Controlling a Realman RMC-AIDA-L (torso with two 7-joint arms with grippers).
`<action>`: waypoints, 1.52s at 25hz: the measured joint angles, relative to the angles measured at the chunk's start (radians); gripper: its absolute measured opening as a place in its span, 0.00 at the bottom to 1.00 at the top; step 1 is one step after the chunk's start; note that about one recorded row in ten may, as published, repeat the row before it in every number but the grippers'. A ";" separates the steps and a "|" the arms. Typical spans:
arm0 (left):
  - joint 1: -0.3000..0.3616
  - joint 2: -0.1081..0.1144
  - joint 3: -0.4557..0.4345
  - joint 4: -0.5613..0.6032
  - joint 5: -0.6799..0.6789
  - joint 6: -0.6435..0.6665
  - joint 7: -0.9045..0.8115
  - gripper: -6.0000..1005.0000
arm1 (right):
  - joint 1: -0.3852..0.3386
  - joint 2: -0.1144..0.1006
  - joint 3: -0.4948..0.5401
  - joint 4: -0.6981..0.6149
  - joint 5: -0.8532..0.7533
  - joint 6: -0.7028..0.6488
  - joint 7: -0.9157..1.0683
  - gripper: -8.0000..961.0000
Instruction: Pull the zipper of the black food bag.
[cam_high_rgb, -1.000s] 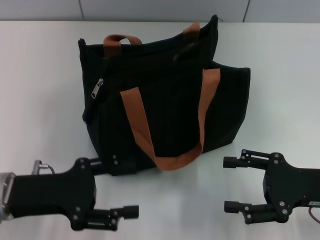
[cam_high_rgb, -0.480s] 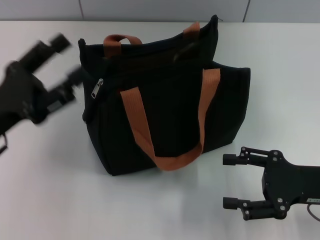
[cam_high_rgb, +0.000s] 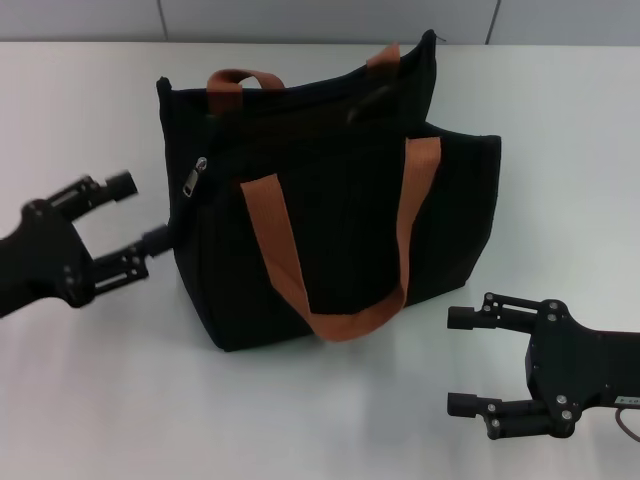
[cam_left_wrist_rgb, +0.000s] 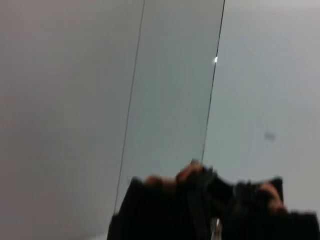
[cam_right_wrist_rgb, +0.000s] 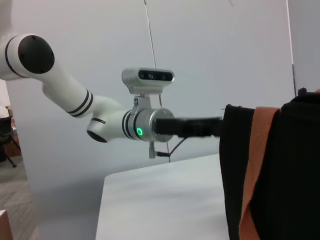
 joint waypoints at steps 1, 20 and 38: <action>-0.002 -0.003 0.002 0.000 0.013 -0.018 0.006 0.81 | 0.000 0.000 0.001 0.000 0.000 0.000 0.000 0.85; -0.075 -0.069 -0.026 0.004 0.029 -0.192 0.133 0.81 | -0.001 -0.002 0.002 0.000 -0.002 -0.001 0.012 0.85; -0.083 -0.065 -0.019 0.019 0.038 -0.146 0.136 0.40 | 0.005 0.000 0.002 0.000 0.000 -0.001 0.018 0.85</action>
